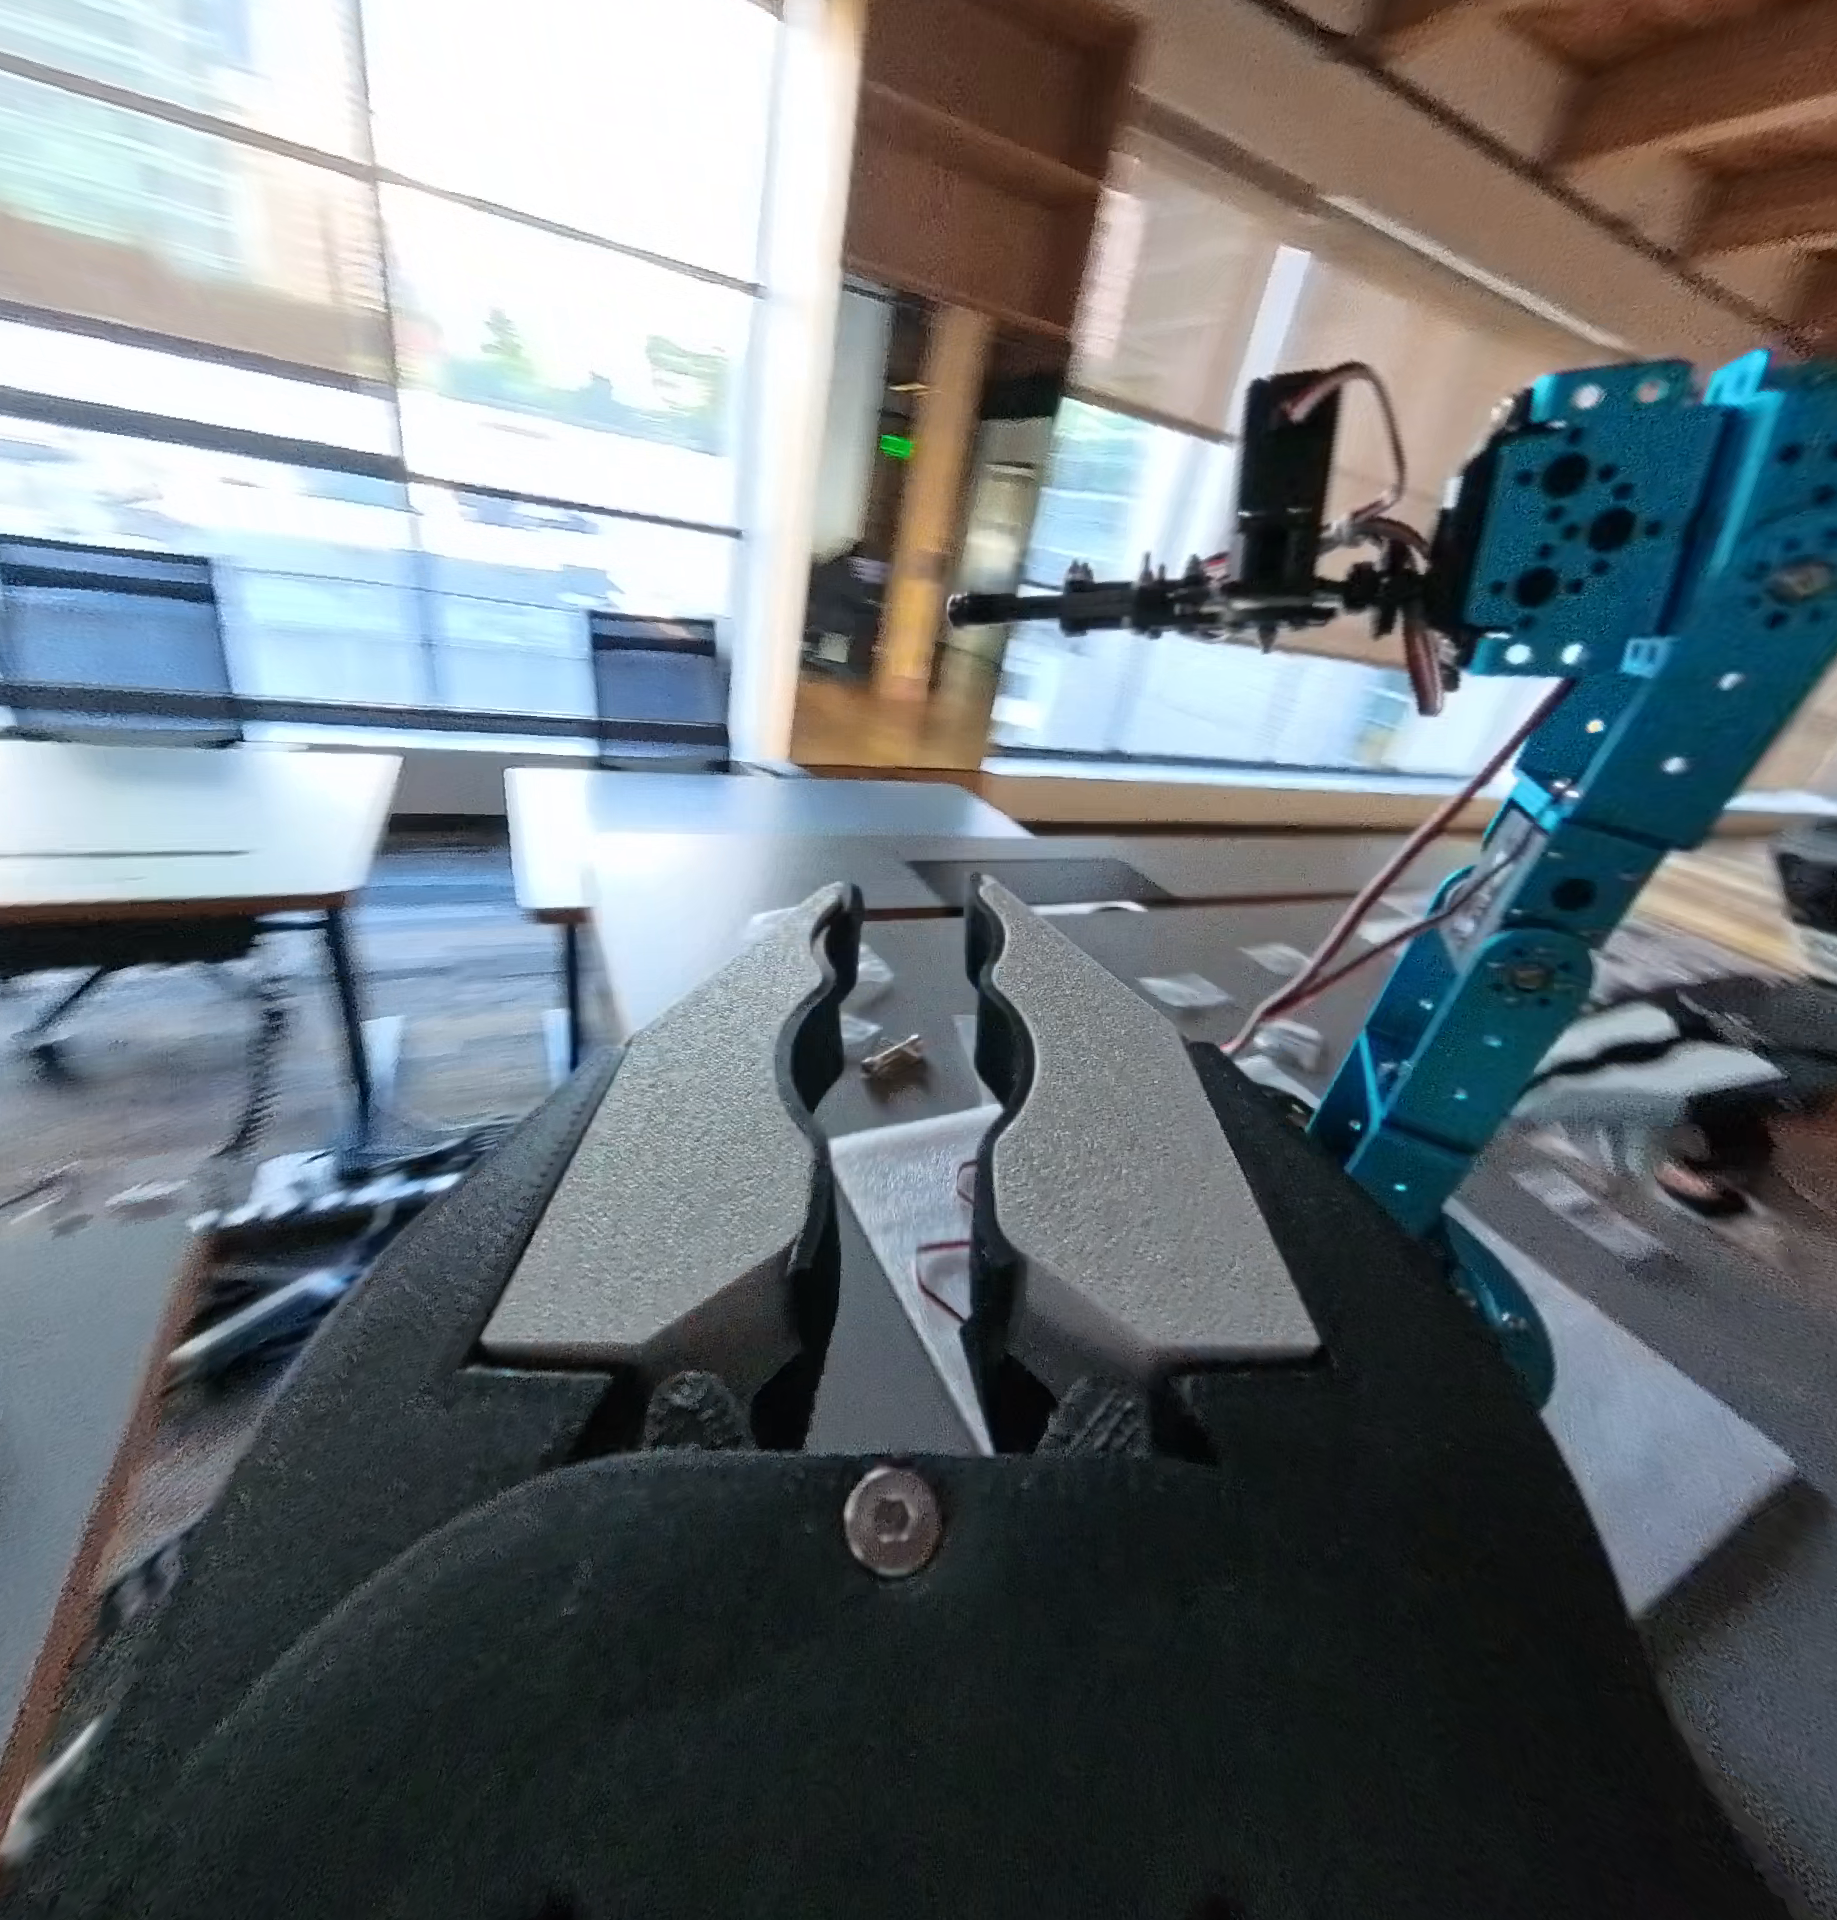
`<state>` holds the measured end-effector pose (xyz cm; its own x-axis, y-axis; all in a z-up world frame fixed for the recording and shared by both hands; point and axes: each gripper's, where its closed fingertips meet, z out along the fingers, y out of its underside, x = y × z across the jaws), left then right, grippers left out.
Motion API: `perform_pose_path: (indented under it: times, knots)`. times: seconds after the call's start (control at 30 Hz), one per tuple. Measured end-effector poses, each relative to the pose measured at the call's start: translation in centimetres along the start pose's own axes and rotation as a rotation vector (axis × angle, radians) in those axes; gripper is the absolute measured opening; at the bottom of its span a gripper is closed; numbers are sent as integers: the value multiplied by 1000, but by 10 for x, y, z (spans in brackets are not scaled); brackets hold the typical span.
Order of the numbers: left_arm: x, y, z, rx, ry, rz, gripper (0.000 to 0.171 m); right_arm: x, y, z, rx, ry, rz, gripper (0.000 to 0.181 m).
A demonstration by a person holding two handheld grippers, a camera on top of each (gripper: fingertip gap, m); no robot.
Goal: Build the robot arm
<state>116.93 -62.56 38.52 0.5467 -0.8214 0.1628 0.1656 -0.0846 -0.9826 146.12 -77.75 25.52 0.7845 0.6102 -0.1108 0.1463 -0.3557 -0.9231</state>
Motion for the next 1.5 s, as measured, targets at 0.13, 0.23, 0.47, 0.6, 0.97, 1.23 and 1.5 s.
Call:
perform_pose_path:
  times: [0.13, 0.23, 0.47, 0.6, 0.97, 1.23, 1.5]
  knots:
    - [-37, 11, 49, -103, 336, -40, 18, 20, -19, -5, 104, 309, 174, 4]
    - [-49, 44, 67, -202, 535, -83, 18, 19, -22, -17, 126, 495, 261, 4]
    - [-67, 113, 73, -292, 714, -276, 18, -9, -1, -38, 94, 798, 411, 4]
    - [-80, 121, 69, -321, 731, -324, 18, -20, 11, -24, 41, 824, 457, 4]
    - [-102, 43, 59, -213, 575, -199, 17, -5, 33, 16, -206, 589, 349, 5]
    - [-51, -1, 0, -4, 236, -93, 16, 7, 45, 17, -265, 357, 150, 4]
    - [76, 33, -71, 93, -80, -223, 15, 3, 49, -2, -238, 109, -52, 4]
